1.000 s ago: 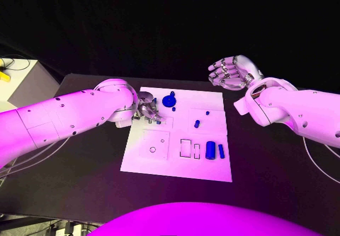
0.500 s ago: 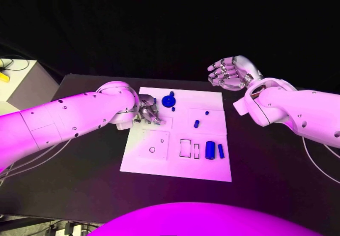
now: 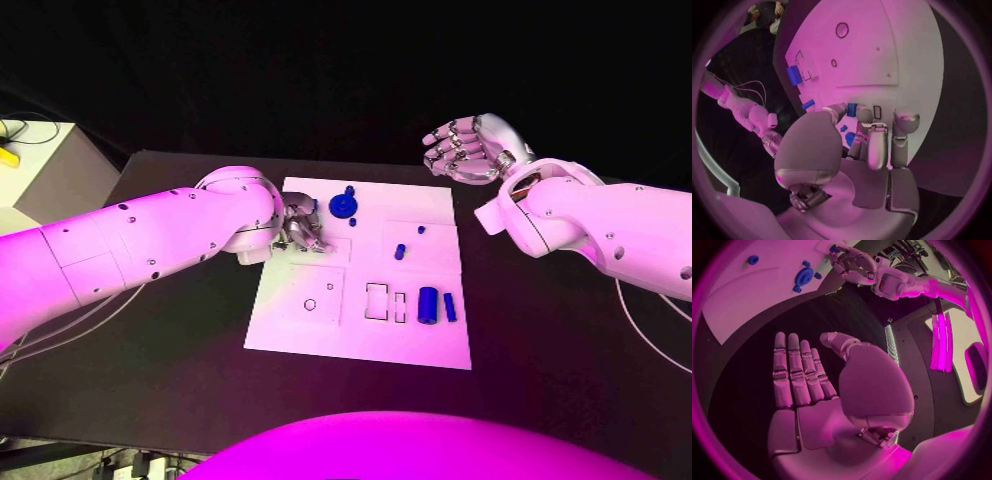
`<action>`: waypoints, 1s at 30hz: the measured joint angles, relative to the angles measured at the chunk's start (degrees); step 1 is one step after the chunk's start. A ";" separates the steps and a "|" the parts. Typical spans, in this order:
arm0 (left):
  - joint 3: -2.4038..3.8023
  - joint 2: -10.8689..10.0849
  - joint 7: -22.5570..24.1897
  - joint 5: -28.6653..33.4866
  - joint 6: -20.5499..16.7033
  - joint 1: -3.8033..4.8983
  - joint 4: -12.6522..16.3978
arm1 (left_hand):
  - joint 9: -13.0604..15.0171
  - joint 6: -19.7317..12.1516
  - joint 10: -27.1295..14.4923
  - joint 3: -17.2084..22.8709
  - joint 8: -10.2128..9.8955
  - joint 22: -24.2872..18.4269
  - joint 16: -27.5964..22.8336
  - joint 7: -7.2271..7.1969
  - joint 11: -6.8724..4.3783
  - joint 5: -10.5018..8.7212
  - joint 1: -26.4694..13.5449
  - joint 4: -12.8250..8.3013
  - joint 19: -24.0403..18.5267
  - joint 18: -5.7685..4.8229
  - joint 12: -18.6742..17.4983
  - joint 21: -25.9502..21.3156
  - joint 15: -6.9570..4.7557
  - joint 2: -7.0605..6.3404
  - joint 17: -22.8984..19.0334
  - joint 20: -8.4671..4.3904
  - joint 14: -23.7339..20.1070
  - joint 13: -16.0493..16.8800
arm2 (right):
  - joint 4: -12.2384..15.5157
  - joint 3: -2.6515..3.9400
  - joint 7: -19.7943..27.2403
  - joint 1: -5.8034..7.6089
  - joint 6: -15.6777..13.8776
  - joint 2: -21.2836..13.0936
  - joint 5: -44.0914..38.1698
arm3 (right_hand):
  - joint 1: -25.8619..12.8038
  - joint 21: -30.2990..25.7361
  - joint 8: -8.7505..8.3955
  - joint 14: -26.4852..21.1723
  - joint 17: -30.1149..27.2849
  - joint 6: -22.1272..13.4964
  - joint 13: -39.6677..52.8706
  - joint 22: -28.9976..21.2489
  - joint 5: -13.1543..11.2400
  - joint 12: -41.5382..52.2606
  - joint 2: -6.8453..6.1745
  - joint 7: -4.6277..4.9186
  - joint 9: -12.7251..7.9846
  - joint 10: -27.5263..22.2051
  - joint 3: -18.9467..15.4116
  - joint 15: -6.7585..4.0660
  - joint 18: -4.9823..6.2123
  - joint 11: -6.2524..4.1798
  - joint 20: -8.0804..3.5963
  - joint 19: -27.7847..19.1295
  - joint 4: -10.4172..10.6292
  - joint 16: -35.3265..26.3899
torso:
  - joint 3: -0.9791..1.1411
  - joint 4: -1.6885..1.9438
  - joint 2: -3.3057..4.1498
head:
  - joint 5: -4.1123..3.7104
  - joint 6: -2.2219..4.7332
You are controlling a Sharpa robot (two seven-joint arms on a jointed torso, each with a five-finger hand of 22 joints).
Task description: Assemble the parts on the task board
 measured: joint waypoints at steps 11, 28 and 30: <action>-0.06 -1.02 -0.21 2.35 -0.64 -0.11 1.00 | 3.04 -3.30 -0.25 11.09 5.79 0.02 0.00 0.38 -0.23 0.29 -1.74 1.96 -0.21 0.01 0.00 0.00 -0.20 -3.25 0.00 -0.20 -0.21 -1.54 | -0.10 0.00 -0.01 -0.46 0.15 0.01 0.00 | 0.00 0.00 0.00 0.21 -0.19 0.00 0.00 -0.58 0.22 0.00 0.00 0.00 -0.11 0.00 -0.16 0.21 0.00 0.00 0.00 0.00 -0.16 -0.43 | -0.03 0.03 -0.01 | 0.14 0.00; 0.72 -2.84 -0.21 8.86 1.51 2.03 2.02 | 3.54 -4.21 -0.77 13.82 6.70 -0.96 0.00 0.90 0.07 -0.31 -4.35 -0.14 -0.94 0.00 0.59 0.00 -0.20 -2.57 0.00 -0.09 -0.21 -2.23 | -0.48 0.00 -0.07 -0.56 0.32 -0.25 0.01 | 0.00 0.00 0.00 0.21 -0.24 0.00 0.00 -0.74 0.22 0.00 0.00 0.00 -0.10 0.00 -0.16 0.21 -0.01 0.00 0.21 0.21 -0.16 -0.43 | 0.02 0.04 -0.14 | 0.36 0.00; 0.72 -2.65 -0.25 9.28 2.46 2.59 1.29 | 3.55 -4.21 -0.77 13.82 6.70 -0.96 0.00 0.91 0.07 -0.31 -4.34 -0.14 -0.94 0.00 0.59 0.00 -0.20 -2.57 0.00 -0.09 -0.21 -2.24 | -0.46 0.00 -0.08 -0.56 0.33 -0.25 0.01 | 0.00 0.00 0.00 0.21 -0.25 0.00 0.00 -0.74 0.22 0.00 0.00 0.00 -0.10 0.00 -0.16 0.21 0.00 0.00 0.21 0.21 -0.16 -0.43 | 0.02 0.03 -0.10 | 0.34 0.00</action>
